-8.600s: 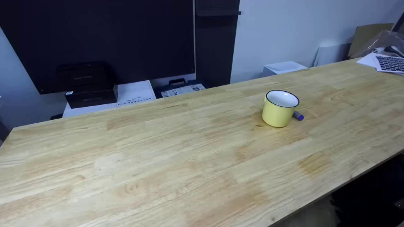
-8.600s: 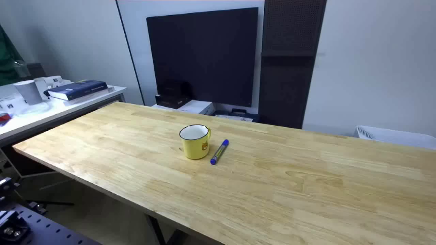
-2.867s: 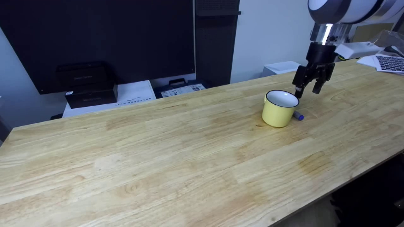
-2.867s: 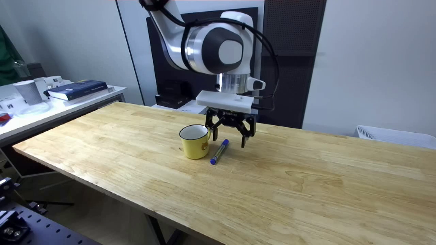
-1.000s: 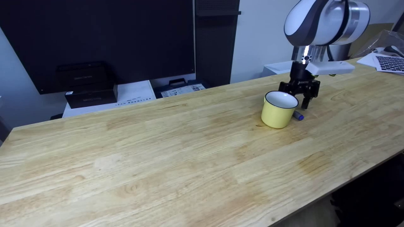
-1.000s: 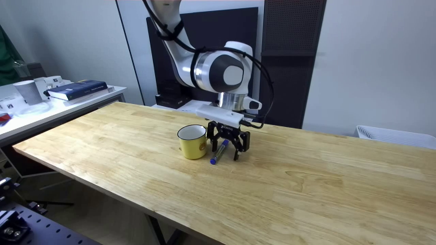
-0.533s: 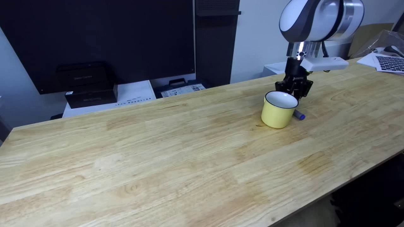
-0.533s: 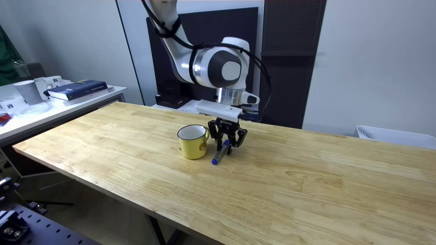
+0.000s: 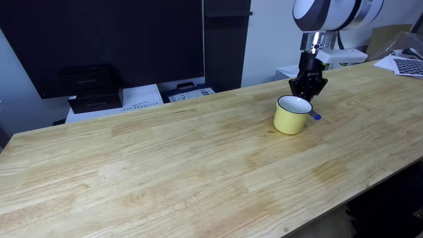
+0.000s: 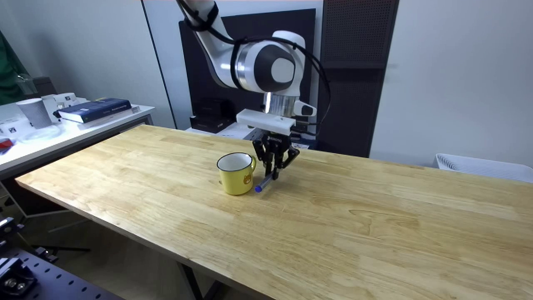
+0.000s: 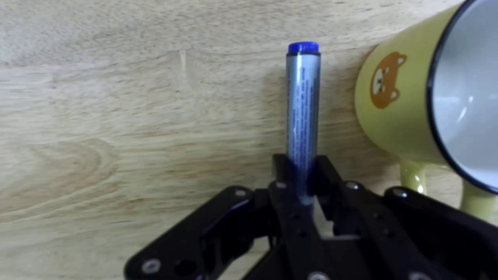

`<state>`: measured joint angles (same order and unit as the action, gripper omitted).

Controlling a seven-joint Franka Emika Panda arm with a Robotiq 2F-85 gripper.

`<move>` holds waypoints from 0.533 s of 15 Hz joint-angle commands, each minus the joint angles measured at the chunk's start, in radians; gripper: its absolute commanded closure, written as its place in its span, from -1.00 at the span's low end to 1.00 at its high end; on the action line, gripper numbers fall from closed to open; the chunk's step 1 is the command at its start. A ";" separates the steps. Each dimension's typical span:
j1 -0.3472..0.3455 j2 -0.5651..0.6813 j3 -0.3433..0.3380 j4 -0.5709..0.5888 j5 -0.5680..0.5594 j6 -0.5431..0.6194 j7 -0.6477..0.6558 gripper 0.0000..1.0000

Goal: Put the marker inside the cup

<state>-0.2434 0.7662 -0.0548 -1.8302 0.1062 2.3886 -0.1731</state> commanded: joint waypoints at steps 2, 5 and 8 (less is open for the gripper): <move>0.063 -0.200 -0.054 -0.069 -0.066 -0.064 0.075 0.90; 0.101 -0.311 -0.079 -0.078 -0.129 -0.151 0.113 0.90; 0.146 -0.388 -0.087 -0.073 -0.212 -0.371 0.170 0.90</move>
<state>-0.1484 0.4667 -0.1229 -1.8667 -0.0319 2.1729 -0.0898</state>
